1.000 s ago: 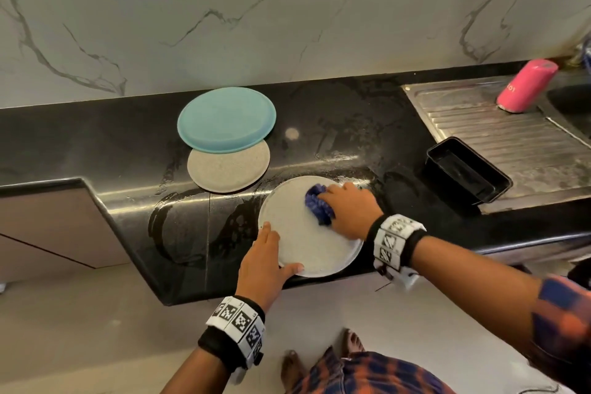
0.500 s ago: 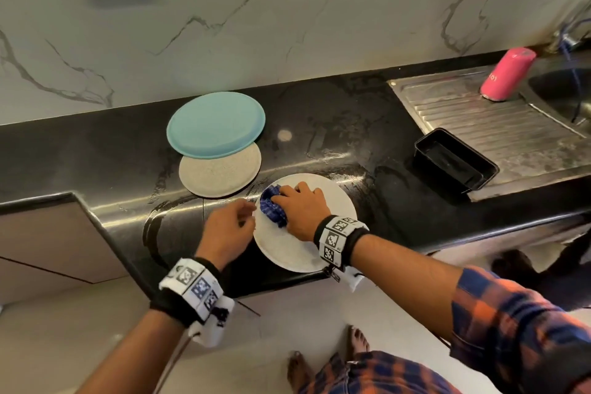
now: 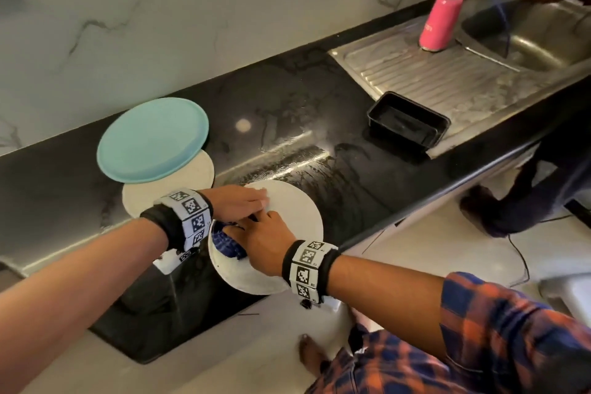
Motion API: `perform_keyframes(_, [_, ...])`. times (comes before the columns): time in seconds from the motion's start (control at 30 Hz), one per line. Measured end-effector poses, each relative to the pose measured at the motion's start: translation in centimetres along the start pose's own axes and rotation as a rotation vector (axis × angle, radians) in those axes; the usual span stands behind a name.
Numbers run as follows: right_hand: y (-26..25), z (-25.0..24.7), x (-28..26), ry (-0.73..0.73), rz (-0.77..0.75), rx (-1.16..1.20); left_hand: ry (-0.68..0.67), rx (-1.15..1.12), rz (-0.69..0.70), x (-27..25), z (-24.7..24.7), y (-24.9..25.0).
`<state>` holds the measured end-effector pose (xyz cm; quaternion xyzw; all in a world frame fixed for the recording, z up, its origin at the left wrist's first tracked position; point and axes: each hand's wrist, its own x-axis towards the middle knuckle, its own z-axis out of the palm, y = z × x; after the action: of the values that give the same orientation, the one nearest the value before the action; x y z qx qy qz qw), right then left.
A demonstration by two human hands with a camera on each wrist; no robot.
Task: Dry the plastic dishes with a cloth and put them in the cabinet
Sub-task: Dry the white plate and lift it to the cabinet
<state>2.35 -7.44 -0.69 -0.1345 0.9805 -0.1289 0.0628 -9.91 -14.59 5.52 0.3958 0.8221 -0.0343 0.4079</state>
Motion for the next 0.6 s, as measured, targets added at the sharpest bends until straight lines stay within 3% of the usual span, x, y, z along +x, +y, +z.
perform_keyframes(0.2, [-0.5,0.4,0.9,-0.025,0.015,0.001,-0.117,0.047,-0.054,0.8,-0.4,-1.4])
perform_keyframes(0.3, [-2.1,0.8,1.6,-0.008,-0.051,-0.037,-0.111,0.114,-0.083,0.6,-0.2,-1.1])
perform_keyframes(0.43, [-2.4,1.3,0.8,-0.036,-0.217,-0.011,-0.009,0.273,0.04,0.0,0.6,-1.0])
perform_keyframes(0.6, [1.8,1.2,-5.1,-0.082,-0.351,0.051,-0.018,0.428,0.11,0.8,2.7,-2.9])
